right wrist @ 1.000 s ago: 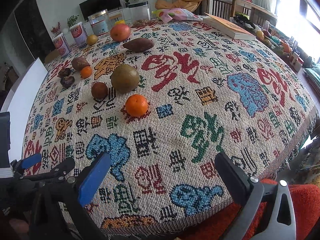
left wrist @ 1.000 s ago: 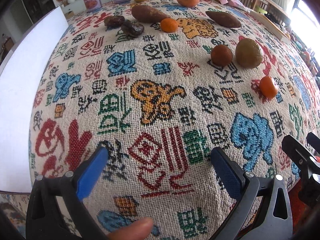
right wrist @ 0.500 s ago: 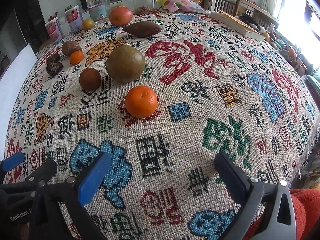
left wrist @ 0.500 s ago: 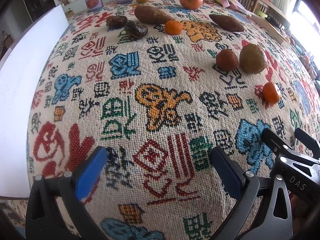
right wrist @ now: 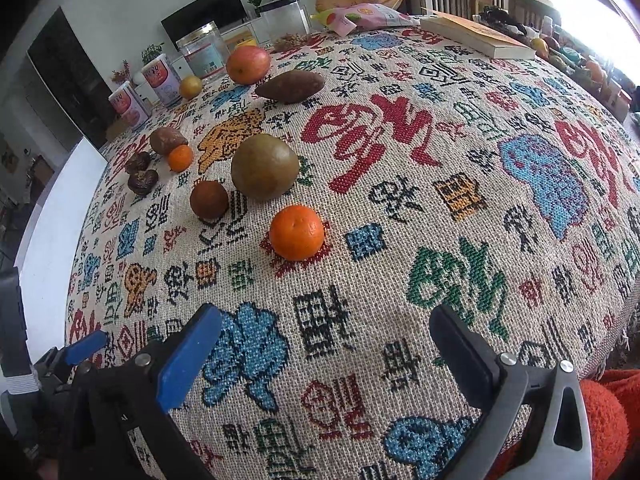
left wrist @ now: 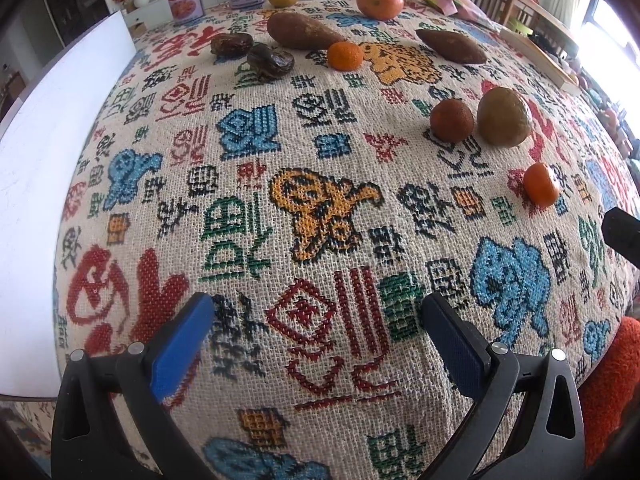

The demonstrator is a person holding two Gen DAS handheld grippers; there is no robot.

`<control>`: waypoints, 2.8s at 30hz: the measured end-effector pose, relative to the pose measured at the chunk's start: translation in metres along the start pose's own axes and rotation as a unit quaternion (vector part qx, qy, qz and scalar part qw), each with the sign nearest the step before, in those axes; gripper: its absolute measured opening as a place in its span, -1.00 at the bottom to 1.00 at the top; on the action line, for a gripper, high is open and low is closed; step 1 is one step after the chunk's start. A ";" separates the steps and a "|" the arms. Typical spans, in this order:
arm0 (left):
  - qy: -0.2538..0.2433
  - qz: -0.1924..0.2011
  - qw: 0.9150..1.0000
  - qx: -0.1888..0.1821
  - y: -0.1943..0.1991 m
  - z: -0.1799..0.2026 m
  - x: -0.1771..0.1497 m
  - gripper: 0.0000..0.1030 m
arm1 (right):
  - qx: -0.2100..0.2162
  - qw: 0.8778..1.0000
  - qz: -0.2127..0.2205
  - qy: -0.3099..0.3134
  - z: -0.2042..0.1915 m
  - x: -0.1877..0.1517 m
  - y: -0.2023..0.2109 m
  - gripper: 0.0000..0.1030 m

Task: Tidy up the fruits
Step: 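Move both tools forward over the tablecloth toward the scattered fruits, then grasp a dark brown passion fruit with the left tool while the right tool grasps the olive-brown round fruit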

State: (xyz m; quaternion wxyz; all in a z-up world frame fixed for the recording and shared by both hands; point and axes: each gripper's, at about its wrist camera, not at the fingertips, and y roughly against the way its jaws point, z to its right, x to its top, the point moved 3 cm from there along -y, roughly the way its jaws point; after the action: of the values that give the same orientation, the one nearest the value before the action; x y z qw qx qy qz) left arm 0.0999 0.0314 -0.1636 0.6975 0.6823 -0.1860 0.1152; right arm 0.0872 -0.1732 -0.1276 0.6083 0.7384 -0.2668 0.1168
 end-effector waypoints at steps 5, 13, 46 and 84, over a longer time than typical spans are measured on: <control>0.003 0.004 1.000 0.002 0.001 0.000 -0.001 0.99 | 0.043 0.997 0.041 0.045 -0.020 0.013 0.061 1.00; 0.005 0.014 1.000 0.003 0.003 0.000 -0.004 0.99 | 0.082 0.988 0.092 0.093 -0.054 0.002 0.122 1.00; -0.036 0.063 0.993 -0.089 0.016 0.013 0.032 0.99 | 0.017 0.984 0.030 -0.176 0.106 -0.021 0.015 1.00; 0.055 0.072 0.984 -0.155 0.022 -0.070 0.046 -0.34 | 0.104 0.989 -0.014 0.103 -0.019 0.072 -0.030 0.50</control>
State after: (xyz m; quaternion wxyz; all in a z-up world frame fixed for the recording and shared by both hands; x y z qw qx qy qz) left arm 0.1398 0.0978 -0.1247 0.7942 0.5431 -0.2114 0.1720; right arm 0.1659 -0.1695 -0.1123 0.5539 0.7854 -0.1786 0.2105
